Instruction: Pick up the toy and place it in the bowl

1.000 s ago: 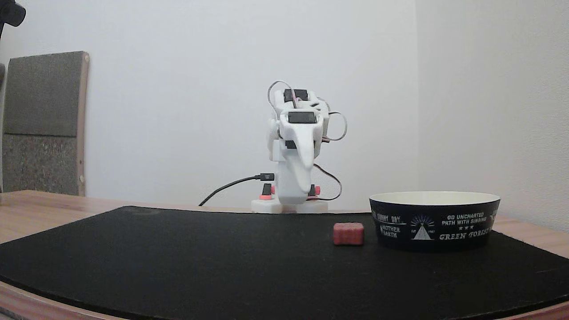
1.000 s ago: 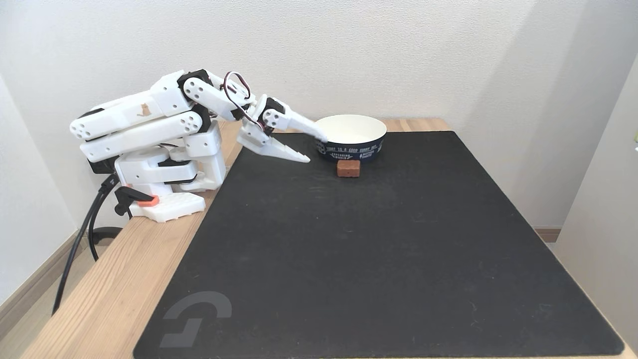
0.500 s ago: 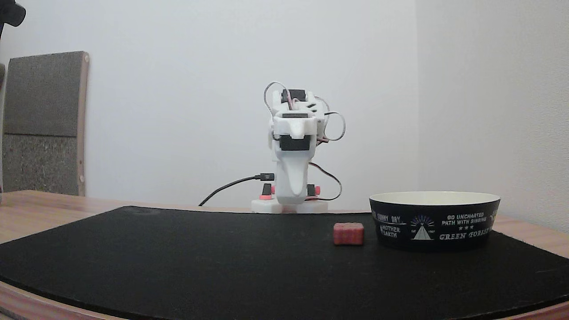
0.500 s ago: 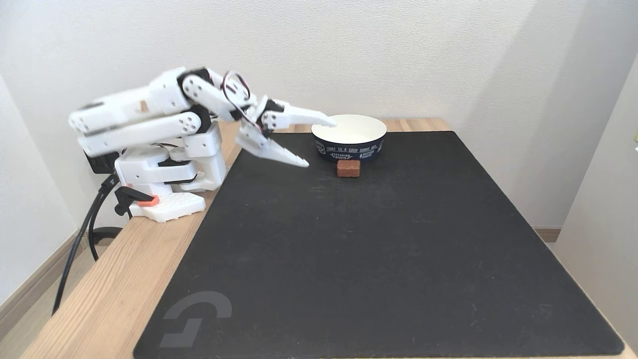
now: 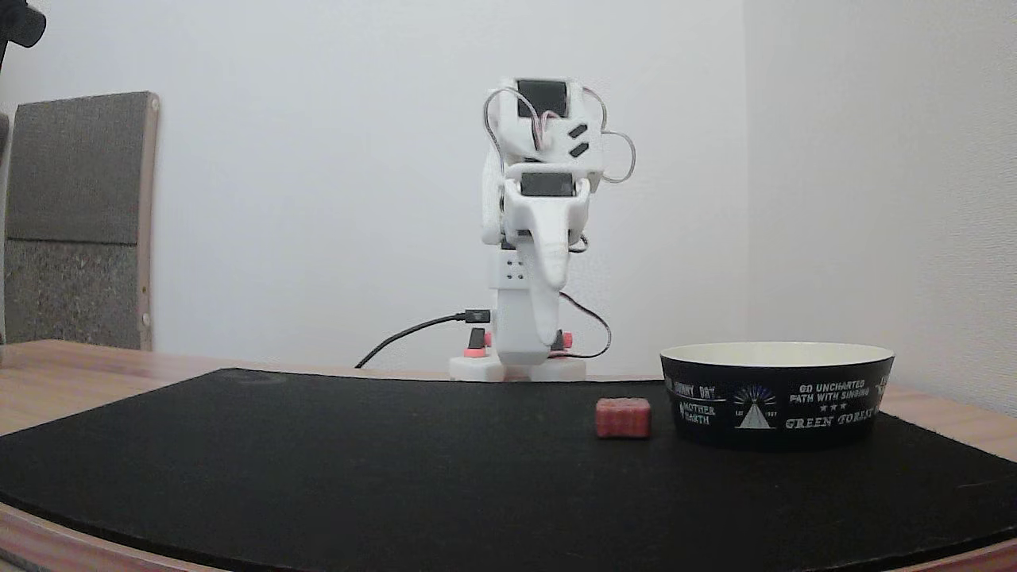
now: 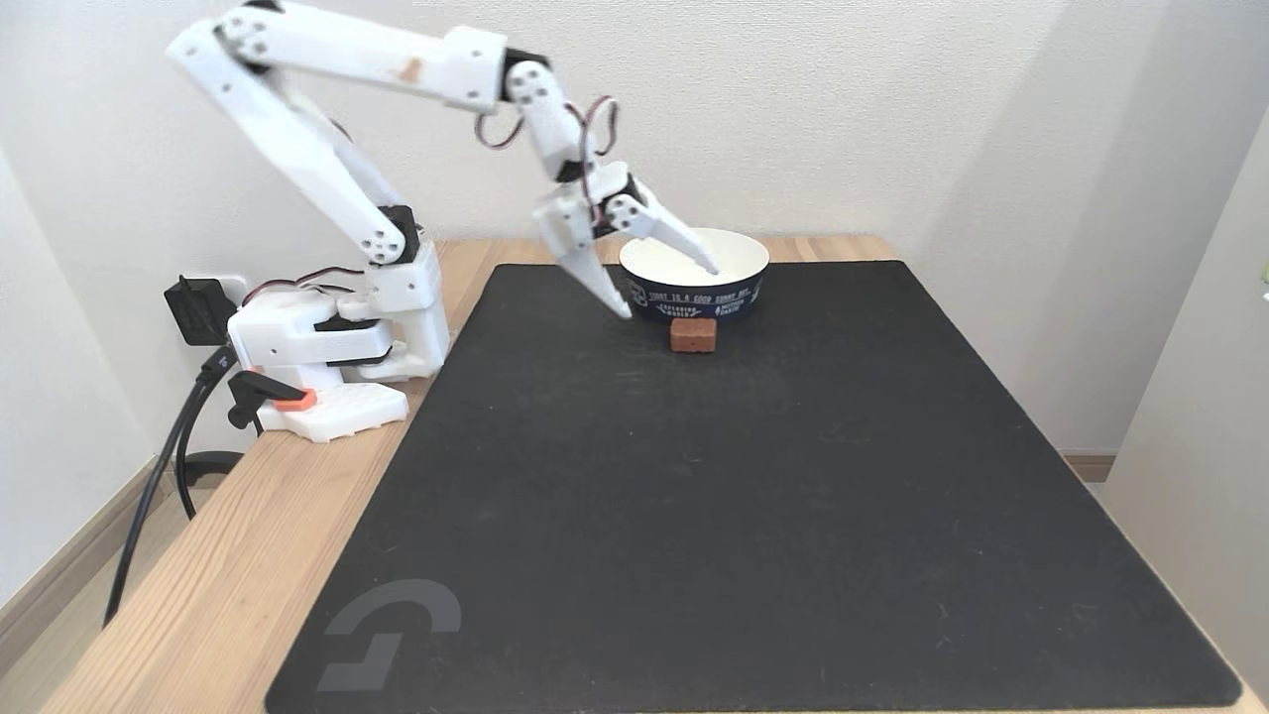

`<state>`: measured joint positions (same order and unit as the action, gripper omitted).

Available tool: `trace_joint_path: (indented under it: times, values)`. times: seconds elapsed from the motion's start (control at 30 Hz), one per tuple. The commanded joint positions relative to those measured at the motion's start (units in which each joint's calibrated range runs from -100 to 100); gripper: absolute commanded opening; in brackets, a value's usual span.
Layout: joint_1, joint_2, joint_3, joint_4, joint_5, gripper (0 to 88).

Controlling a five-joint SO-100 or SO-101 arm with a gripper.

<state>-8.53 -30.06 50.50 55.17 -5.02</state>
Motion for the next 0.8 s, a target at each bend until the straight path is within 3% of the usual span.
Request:
trace_joint_path:
  times: [0.0, 0.27, 0.47, 0.77]
  values:
    - [-4.9, 8.8, -11.0, 4.0, -3.9, 38.1]
    - [-6.5, 23.3, -26.6, 10.8, -7.3, 38.1]
    - [-6.6, 32.0, -37.1, 16.8, -5.8, 38.1]
    - [-5.9, 39.4, -41.3, 15.3, -3.4, 37.8]
